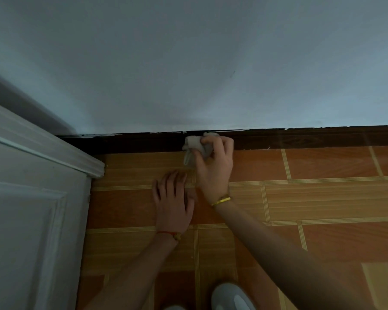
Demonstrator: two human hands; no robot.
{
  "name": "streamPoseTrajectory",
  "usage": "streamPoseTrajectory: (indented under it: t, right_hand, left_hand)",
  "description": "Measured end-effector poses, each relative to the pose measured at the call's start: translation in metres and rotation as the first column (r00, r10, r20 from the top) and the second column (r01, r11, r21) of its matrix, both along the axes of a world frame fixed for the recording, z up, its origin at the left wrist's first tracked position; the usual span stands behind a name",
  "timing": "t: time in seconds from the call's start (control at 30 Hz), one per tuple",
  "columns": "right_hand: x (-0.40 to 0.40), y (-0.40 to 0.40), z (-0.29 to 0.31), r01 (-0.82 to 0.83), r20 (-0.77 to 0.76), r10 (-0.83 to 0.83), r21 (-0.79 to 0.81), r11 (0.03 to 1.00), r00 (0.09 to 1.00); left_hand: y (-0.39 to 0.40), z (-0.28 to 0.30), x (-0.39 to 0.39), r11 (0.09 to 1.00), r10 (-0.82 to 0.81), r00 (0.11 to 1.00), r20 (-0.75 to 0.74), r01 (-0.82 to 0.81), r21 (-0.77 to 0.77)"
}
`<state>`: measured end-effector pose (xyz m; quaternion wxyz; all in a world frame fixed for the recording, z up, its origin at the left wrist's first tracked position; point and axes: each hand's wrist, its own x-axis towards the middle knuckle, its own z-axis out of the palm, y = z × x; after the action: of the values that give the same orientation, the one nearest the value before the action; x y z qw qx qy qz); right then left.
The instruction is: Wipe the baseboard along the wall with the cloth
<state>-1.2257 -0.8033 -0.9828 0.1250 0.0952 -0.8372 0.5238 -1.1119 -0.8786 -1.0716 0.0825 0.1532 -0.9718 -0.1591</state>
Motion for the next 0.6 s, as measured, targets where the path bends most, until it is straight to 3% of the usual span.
streamPoseTrajectory:
  t: [0.17, 0.23, 0.37, 0.53, 0.6]
  right_hand:
    - [-0.031, 0.067, -0.004, 0.399, 0.051, -0.396, -0.052, 0.916, 0.917]
    - [-0.039, 0.082, -0.005, 0.423, 0.028, -0.422, -0.074, 0.903, 0.906]
    - [-0.027, 0.061, -0.004, 0.327, 0.018, -0.327, -0.009, 0.945, 0.945]
    - [0.006, -0.011, -0.005, -0.026, 0.011, 0.026, 0.015, 1.000, 1.000]
    - [0.011, -0.024, -0.005, -0.090, 0.013, 0.090, -0.005, 0.996, 0.996]
  left_hand:
    - [0.001, 0.002, 0.000, 1.000, 0.001, 1.000, 0.000, -0.001, 0.030]
    - [0.001, 0.002, 0.000, 0.999, 0.002, 1.000, 0.000, -0.002, 0.034]
    - [0.002, 0.003, -0.001, 1.000, 0.003, 1.000, -0.004, -0.003, 0.027]
    - [0.000, 0.000, 0.000, 1.000, -0.007, 1.000, 0.004, 0.007, -0.019]
    - [0.000, -0.001, 0.001, 0.999, -0.013, 0.999, 0.029, 0.014, -0.044]
